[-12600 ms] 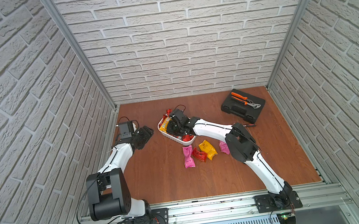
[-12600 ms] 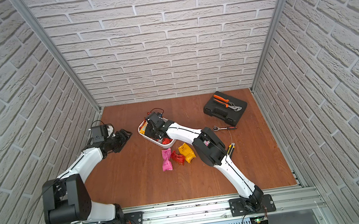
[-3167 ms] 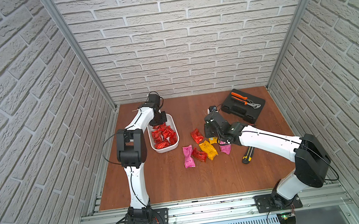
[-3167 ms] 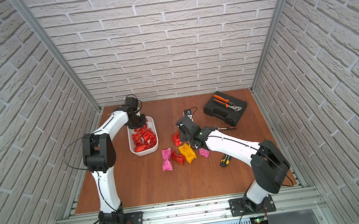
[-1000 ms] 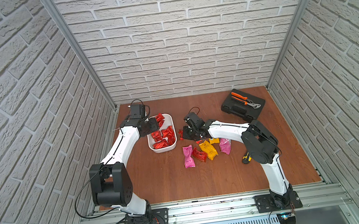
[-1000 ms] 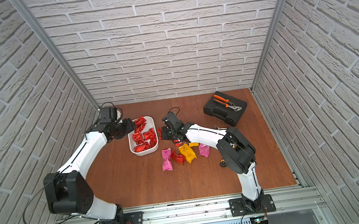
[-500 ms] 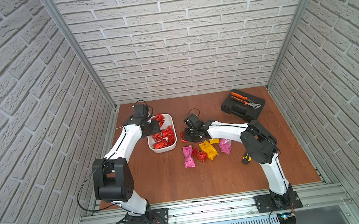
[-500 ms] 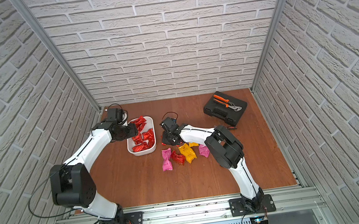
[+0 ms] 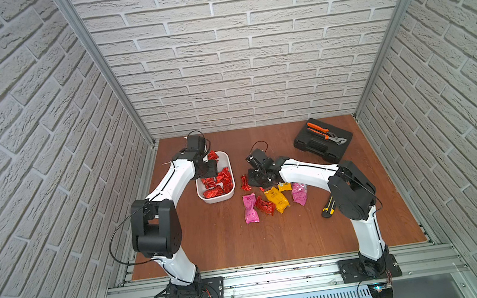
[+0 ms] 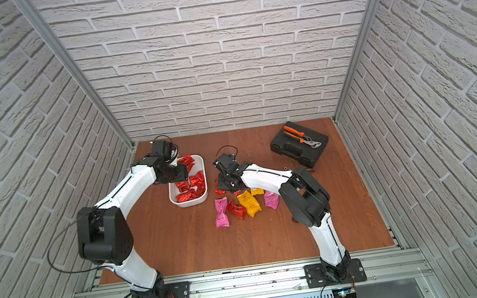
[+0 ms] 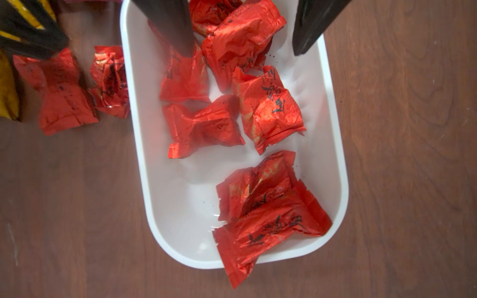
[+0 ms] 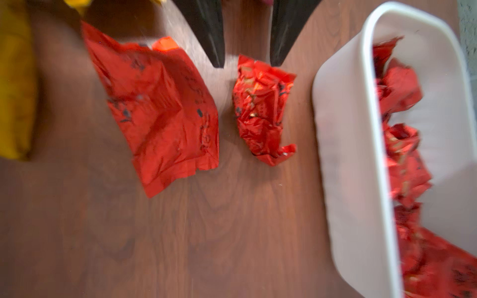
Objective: Take the tea bags out of the storage box
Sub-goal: Pick up the tea bag from the storage box.
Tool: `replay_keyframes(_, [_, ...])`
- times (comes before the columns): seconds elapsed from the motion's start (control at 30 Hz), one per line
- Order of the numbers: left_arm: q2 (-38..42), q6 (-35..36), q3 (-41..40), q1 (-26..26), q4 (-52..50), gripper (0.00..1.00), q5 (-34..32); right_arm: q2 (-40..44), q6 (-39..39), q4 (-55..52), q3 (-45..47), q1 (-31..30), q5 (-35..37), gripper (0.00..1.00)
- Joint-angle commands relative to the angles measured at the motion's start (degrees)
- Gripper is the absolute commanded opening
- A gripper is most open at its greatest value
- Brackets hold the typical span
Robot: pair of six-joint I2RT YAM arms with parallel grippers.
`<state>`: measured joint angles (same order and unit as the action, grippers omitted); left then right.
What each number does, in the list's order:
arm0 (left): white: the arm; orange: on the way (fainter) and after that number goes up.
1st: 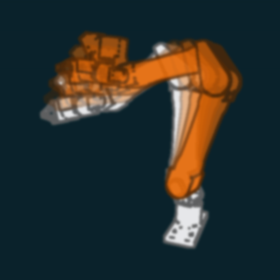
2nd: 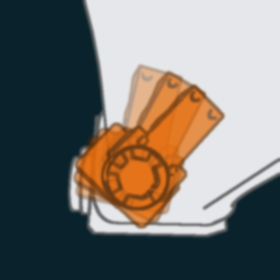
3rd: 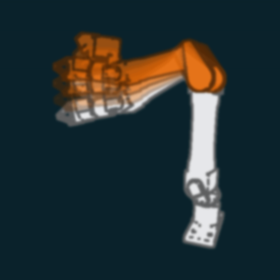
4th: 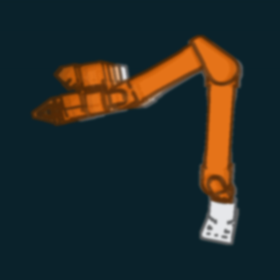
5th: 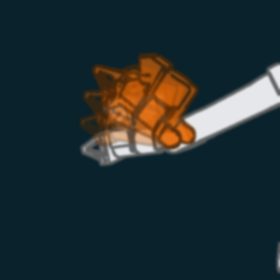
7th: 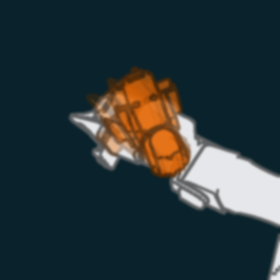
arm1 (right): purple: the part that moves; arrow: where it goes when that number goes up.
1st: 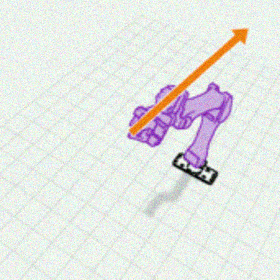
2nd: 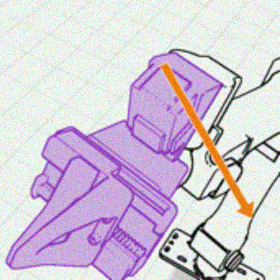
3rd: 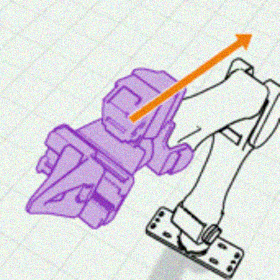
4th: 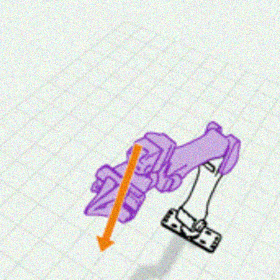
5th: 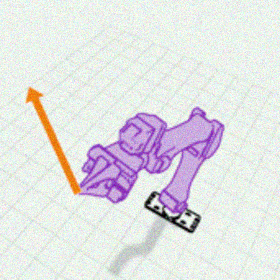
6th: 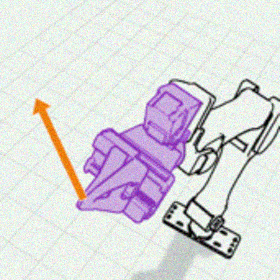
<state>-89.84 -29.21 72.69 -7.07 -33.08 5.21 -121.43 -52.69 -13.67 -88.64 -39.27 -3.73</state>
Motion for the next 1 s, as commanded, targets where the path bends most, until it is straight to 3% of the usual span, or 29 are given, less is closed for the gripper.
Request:
replay_keyframes(0.0, [-1.0,4.5,-0.2,-0.6,-1.0,0.63,-2.1,-0.1,-2.8,-2.2,-1.5,-0.3,0.1,0.04])
replay_keyframes(0.07, [-2.0,6.0,0.8,-1.2,-2.0,0.63,-3.4,0.1,-2.9,-3.4,-1.1,-0.6,1.0,0.08])
replay_keyframes(0.23, [-5.3,10.7,3.7,-3.0,-4.2,0.64,-6.2,2.7,-0.1,-8.5,-0.6,-0.6,5.2,0.33])
replay_keyframes(0.33, [-7.8,14.7,5.8,-4.4,-5.7,0.65,-8.4,6.6,4.1,-9.5,0.1,-0.5,7.4,0.35])
replay_keyframes(0.53, [-12.4,19.1,10.4,-5.3,-8.6,0.67,-6.8,13.3,11.6,-13.1,0.9,-0.5,9.4,0.36])
replay_keyframes(0.73, [-16.2,12.2,12.0,-4.9,-11.6,0.65,-12.8,18.4,13.7,-12.8,5.6,-0.4,10.5,0.36])
replay_keyframes(0.97, [-17.2,6.2,9.8,-5.0,-6.9,0.65,-13.7,21.8,8.5,-6.6,14.2,-0.5,10.7,0.37])
